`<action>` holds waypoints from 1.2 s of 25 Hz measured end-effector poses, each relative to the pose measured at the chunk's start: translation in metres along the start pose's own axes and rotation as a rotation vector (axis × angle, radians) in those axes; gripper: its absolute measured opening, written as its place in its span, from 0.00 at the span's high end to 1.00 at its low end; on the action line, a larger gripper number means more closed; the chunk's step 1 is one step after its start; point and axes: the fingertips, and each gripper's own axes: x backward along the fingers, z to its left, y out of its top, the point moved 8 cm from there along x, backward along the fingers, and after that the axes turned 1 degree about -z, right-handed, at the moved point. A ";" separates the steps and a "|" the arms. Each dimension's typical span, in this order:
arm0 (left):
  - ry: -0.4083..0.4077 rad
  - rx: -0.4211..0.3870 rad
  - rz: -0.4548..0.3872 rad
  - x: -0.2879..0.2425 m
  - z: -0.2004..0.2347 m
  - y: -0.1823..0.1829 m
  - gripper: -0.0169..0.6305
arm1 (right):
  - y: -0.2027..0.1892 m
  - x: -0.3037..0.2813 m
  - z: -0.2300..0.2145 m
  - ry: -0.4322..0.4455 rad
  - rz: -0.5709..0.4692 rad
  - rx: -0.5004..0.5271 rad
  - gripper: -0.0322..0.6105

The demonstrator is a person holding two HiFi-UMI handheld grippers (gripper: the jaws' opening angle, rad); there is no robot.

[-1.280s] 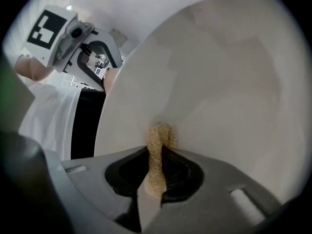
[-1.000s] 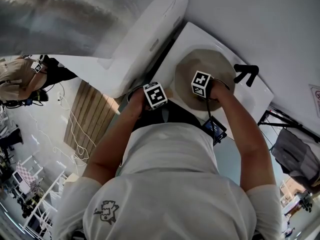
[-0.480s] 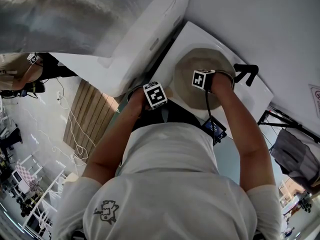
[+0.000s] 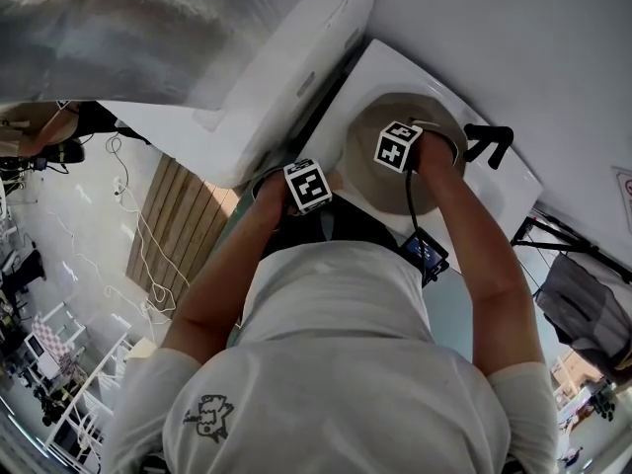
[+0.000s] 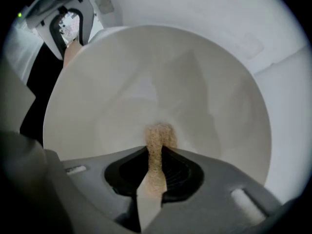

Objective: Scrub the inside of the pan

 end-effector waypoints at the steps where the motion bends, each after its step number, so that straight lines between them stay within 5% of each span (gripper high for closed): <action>1: 0.000 0.001 0.001 0.000 0.000 0.000 0.71 | 0.006 0.002 0.003 0.011 -0.050 -0.011 0.84; 5: 0.007 -0.007 -0.006 -0.002 0.001 0.001 0.71 | 0.024 0.007 0.024 0.139 -0.215 -0.072 0.84; 10: 0.005 -0.005 0.000 -0.001 0.002 0.000 0.71 | 0.032 0.008 0.048 0.305 -0.282 -0.141 0.84; 21: -0.001 0.002 -0.014 -0.002 0.002 0.001 0.71 | -0.006 -0.010 0.086 0.621 -0.016 -0.182 0.85; 25: -0.002 -0.002 -0.004 -0.001 0.000 0.001 0.71 | -0.031 -0.013 0.085 0.616 0.151 -0.146 0.85; 30: -0.008 0.002 -0.010 -0.002 0.002 -0.001 0.71 | -0.057 -0.006 0.060 0.446 0.381 -0.054 0.84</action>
